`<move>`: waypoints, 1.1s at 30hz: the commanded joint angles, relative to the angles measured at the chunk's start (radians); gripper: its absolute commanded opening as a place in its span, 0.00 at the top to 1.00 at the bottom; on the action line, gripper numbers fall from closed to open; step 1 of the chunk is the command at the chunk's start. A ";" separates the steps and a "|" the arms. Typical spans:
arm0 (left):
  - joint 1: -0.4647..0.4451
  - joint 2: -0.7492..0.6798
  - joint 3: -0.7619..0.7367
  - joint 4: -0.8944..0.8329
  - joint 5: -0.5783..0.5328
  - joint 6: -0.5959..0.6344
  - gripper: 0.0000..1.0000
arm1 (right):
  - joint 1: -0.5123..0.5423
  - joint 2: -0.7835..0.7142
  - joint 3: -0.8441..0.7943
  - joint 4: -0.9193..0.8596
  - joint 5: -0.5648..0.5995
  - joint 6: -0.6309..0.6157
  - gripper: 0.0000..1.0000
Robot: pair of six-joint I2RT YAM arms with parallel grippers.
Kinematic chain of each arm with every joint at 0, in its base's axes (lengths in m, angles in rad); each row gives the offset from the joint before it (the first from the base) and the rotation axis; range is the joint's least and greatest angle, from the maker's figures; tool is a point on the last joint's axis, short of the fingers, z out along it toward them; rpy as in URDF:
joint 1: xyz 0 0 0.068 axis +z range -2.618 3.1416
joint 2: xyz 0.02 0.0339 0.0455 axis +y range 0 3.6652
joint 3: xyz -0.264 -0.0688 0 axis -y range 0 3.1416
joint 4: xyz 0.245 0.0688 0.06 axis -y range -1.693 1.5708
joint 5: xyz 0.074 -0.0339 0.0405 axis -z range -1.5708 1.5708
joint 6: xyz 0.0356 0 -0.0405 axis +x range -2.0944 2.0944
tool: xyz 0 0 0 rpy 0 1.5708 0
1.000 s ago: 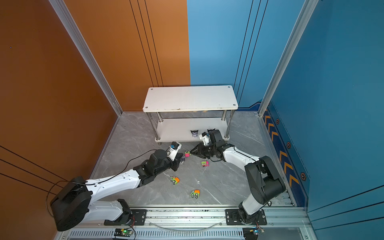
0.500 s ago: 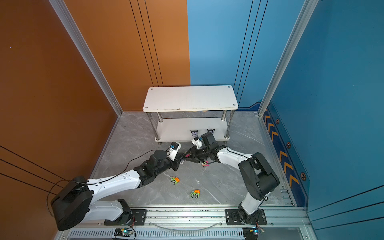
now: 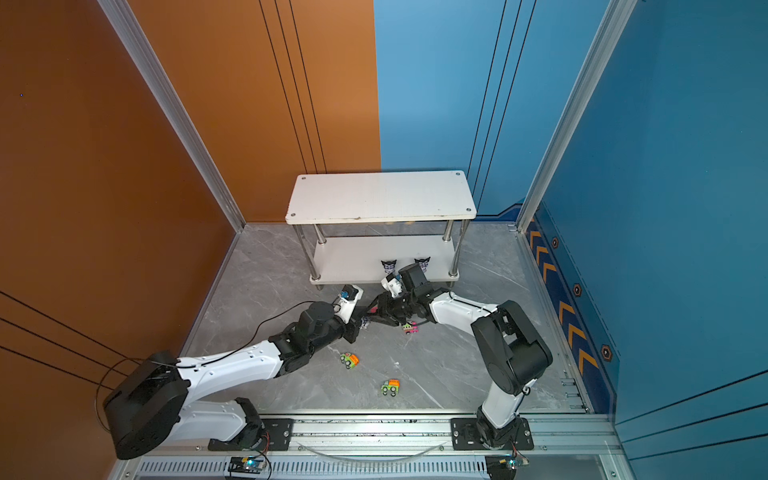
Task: Place and organize the plastic toys onto the shelf
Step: 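Lift the Kuromi with both grippers toward the lower shelf edge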
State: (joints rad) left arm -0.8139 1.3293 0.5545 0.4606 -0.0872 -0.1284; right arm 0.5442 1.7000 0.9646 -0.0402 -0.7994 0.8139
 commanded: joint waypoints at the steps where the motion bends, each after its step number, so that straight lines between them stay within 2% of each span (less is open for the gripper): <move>1: -0.003 0.024 -0.014 0.058 -0.024 -0.032 1.00 | -0.003 -0.093 0.007 -0.198 0.156 -0.168 0.48; 5: 0.001 0.025 -0.004 0.073 -0.007 -0.042 1.00 | 0.010 -0.192 -0.051 -0.204 0.255 -0.271 0.42; 10: 0.008 0.008 0.004 0.079 0.035 -0.062 1.00 | 0.049 -0.262 -0.106 -0.136 0.289 -0.344 0.39; 15: 0.013 -0.026 0.004 0.079 0.074 -0.089 1.00 | 0.095 -0.247 -0.080 -0.122 0.304 -0.381 0.38; 20: 0.022 -0.064 -0.002 0.079 0.103 -0.113 1.00 | 0.149 -0.224 -0.018 -0.148 0.385 -0.430 0.37; 33: 0.039 -0.108 -0.002 0.093 0.153 -0.163 1.00 | 0.218 -0.241 0.014 -0.072 0.544 -0.433 0.54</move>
State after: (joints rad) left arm -0.7811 1.2507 0.5499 0.5209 0.0242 -0.2646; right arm 0.7547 1.4765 0.9531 -0.1452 -0.3317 0.3939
